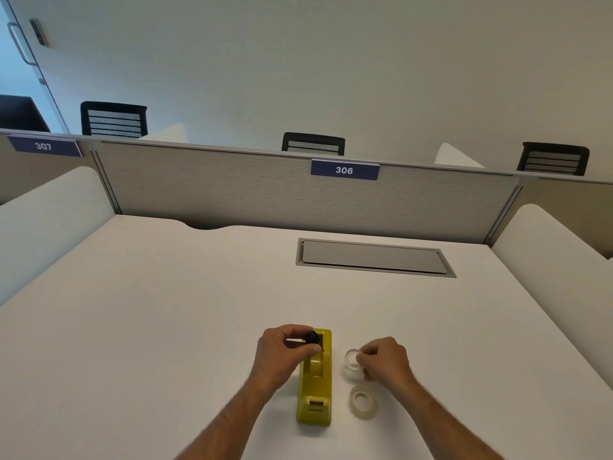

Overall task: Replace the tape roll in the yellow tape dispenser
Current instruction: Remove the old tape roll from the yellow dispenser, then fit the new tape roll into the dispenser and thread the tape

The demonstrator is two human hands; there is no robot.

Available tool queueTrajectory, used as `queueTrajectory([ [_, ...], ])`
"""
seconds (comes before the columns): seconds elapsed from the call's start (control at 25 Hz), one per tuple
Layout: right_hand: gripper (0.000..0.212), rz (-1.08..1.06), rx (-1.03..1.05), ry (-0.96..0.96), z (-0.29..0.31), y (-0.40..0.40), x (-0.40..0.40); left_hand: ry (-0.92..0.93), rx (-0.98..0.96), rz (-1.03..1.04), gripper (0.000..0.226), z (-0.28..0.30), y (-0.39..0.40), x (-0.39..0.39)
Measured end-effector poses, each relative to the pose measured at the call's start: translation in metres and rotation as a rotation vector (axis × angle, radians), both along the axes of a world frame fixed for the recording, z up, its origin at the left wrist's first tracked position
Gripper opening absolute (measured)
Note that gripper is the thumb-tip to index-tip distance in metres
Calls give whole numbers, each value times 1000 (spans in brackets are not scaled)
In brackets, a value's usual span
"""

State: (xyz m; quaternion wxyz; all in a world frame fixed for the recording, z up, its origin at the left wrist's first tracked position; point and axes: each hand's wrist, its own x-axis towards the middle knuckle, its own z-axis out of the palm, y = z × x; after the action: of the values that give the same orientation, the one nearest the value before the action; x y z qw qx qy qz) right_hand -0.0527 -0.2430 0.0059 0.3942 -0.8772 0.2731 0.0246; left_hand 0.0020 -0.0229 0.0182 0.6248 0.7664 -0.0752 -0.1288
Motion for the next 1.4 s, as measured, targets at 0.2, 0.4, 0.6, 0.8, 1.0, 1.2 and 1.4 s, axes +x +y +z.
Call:
queueTrajectory([
  [0.2,8,-24,-114,112,-10,-3,-4,-11,31,-46,30,2,-1,-3],
  [0.4,8,-41,-89,75,-12,-4,-7,-30,45,-65,31,4,-3,-7],
  [0.6,46,74,-132,72,-10,1,-33,-27,20,-58,31,4,-3,-8],
  [0.8,76,233,-244,123,-19,14,-58,-2,0,-30,28,3,-4,-9],
  [1.0,63,256,-236,49,-18,17,-64,8,-12,-30,28,0,-3,-11],
  [1.2,52,94,199,-177,-7,22,-64,25,13,-22,29,-1,-4,-17],
  [1.4,45,58,526,-291,14,30,-57,27,15,-27,28,1,-8,-20],
])
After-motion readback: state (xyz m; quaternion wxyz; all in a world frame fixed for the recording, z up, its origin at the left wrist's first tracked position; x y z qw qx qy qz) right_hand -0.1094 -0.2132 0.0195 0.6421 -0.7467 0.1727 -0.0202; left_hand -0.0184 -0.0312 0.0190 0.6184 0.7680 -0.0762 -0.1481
